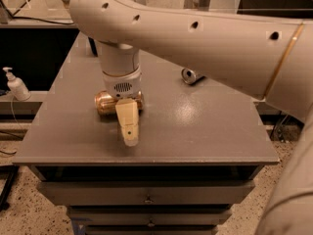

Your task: Knock orange can over

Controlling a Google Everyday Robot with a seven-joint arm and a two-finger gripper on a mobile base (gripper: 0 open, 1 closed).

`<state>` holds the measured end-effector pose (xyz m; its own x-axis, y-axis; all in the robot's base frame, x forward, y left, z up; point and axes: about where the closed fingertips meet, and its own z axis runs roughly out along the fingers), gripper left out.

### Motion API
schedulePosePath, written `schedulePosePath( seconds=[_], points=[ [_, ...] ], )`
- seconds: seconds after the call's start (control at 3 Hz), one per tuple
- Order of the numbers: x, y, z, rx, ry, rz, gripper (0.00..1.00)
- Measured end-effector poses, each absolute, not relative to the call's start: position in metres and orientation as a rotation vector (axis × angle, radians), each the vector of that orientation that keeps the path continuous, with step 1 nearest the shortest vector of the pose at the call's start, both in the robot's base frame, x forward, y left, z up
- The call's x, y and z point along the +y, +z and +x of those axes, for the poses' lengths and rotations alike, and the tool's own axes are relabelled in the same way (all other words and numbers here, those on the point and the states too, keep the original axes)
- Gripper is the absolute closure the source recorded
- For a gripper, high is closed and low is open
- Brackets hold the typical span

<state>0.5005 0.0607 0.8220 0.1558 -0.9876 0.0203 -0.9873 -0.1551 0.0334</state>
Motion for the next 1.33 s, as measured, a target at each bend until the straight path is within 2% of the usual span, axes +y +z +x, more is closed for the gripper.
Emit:
schedulePosePath(
  seconds=[1.33],
  points=[
    [0.056, 0.865, 0.520, -2.338, -0.067, 2.436, 0.00]
  ],
)
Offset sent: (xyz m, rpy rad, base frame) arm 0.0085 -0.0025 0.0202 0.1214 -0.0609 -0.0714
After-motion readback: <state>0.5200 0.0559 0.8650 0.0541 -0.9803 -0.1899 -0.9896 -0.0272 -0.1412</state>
